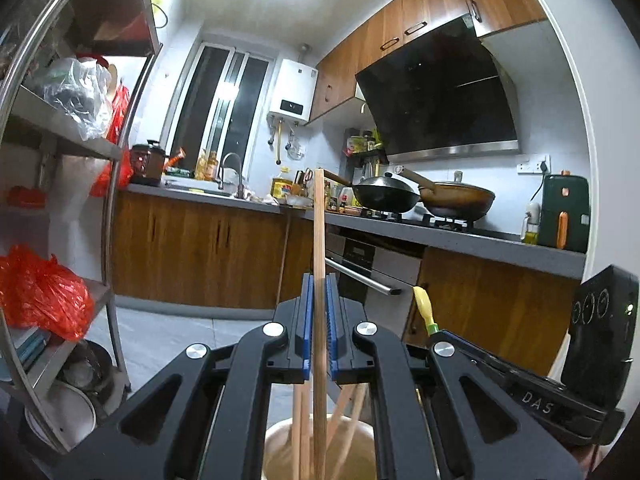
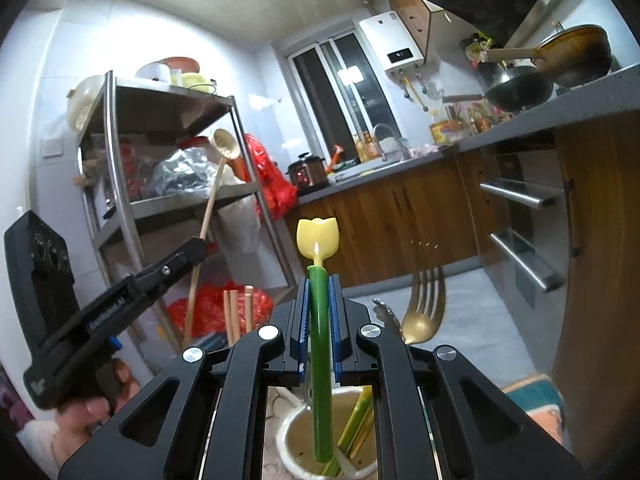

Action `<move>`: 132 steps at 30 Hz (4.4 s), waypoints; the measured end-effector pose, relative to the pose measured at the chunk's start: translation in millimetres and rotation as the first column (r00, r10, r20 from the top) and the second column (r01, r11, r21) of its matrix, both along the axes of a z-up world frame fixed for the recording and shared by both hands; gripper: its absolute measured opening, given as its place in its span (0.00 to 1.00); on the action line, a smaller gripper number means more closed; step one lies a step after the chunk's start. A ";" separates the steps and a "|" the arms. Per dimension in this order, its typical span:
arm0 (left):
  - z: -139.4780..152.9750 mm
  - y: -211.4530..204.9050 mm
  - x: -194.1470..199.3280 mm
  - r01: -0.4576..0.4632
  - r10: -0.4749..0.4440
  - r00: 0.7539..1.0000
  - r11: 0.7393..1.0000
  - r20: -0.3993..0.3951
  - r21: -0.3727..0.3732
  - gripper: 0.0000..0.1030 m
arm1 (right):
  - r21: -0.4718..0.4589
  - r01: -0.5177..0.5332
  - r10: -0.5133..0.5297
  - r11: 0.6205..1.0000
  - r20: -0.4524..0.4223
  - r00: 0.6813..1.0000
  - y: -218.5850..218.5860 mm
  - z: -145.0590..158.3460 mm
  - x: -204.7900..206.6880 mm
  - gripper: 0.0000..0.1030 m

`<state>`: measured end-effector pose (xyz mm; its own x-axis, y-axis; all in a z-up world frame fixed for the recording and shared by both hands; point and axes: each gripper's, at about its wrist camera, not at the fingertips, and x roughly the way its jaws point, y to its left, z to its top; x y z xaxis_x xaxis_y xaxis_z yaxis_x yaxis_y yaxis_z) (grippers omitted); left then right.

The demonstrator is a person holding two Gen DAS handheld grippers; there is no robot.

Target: Organize utensils

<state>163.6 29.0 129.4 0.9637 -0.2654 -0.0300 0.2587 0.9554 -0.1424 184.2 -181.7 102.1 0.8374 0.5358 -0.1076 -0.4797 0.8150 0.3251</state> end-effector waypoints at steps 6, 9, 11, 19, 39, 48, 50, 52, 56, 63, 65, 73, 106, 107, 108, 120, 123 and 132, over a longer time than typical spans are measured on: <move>-15.8 -1.1 -4.3 -0.012 0.012 1.000 0.999 0.005 0.041 0.06 | -0.070 0.013 -0.011 0.997 0.026 1.000 14.2 -11.5 1.9 0.10; -21.6 3.0 -12.3 -0.005 0.005 1.000 0.999 0.004 0.042 0.06 | -0.103 0.016 -0.014 0.995 0.029 0.999 17.8 -15.9 -0.3 0.10; -24.9 4.5 -17.3 -0.006 0.006 1.000 0.999 -0.005 0.049 0.06 | -0.122 0.022 -0.020 0.992 0.022 1.000 18.9 -18.1 -2.5 0.10; -39.7 11.6 -30.4 -0.021 0.027 0.993 0.999 -0.113 0.049 0.06 | -0.222 0.047 -0.053 0.974 -0.023 0.998 13.2 -28.0 -23.2 0.10; -49.8 4.7 -38.2 -0.057 0.071 0.986 0.994 -0.152 0.095 0.06 | -0.248 -0.048 0.020 0.968 -0.111 0.994 18.4 -40.5 -17.5 0.20; -50.3 7.3 -48.8 -0.063 0.077 0.985 0.994 -0.155 0.093 0.15 | -0.247 -0.009 -0.014 0.969 -0.090 0.996 7.5 -31.5 -39.2 0.26; -51.0 6.9 -57.4 -0.066 0.081 0.985 0.993 -0.155 0.101 0.15 | -0.259 0.007 -0.029 0.966 -0.082 0.996 2.2 -30.2 -51.4 0.26; -53.3 5.4 -68.4 -0.062 0.079 0.984 0.992 -0.161 0.112 0.15 | -0.275 0.019 -0.042 0.961 -0.080 0.996 -3.0 -29.7 -61.9 0.27; -60.0 2.2 -89.9 -0.045 0.071 0.978 0.990 -0.194 0.137 0.29 | -0.323 0.040 -0.078 0.946 -0.104 0.992 -14.0 -38.2 -81.4 0.38; -73.8 3.8 -121.1 -0.057 0.092 0.974 0.984 -0.205 0.167 0.59 | -0.367 0.073 -0.108 0.927 -0.076 0.991 -20.8 -50.1 -102.4 0.62; -78.1 5.1 -124.3 -0.059 0.095 0.971 0.984 -0.217 0.167 0.65 | -0.375 0.085 -0.110 0.923 -0.046 0.993 -19.9 -49.3 -108.3 0.70; -84.0 8.5 -130.4 -0.087 0.123 0.974 0.978 -0.191 0.187 0.90 | -0.384 0.104 -0.101 0.917 0.028 0.995 -20.3 -50.9 -120.6 0.88; -85.0 7.8 -127.9 -0.088 0.127 0.974 0.975 -0.186 0.203 0.94 | -0.368 0.087 -0.082 0.926 0.028 0.996 -20.6 -52.1 -120.8 0.93; -85.0 7.7 -127.8 -0.088 0.127 0.974 0.975 -0.186 0.202 0.94 | -0.368 0.087 -0.082 0.926 0.028 0.996 -20.7 -52.2 -120.7 0.93; -85.0 7.9 -128.0 -0.088 0.127 0.974 0.975 -0.186 0.203 0.94 | -0.368 0.087 -0.082 0.926 0.027 0.996 -20.7 -52.2 -120.5 0.93; -85.1 7.5 -128.0 -0.088 0.127 0.974 0.975 -0.188 0.203 0.95 | -0.368 0.087 -0.082 0.926 0.027 0.996 -20.5 -52.0 -120.6 0.94; -85.1 7.6 -127.8 -0.088 0.127 0.974 0.975 -0.187 0.203 0.95 | -0.368 0.086 -0.082 0.926 0.027 0.996 -20.4 -52.0 -120.5 0.94; -85.0 7.7 -128.0 -0.088 0.127 0.974 0.975 -0.186 0.203 0.95 | -0.368 0.087 -0.083 0.926 0.027 0.996 -20.2 -51.9 -120.5 0.94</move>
<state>35.6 36.6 44.4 0.9560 -0.1313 -0.2623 0.1383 0.9903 0.0087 63.8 -201.9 50.3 0.8802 0.3871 -0.2748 -0.4055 0.9140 -0.0112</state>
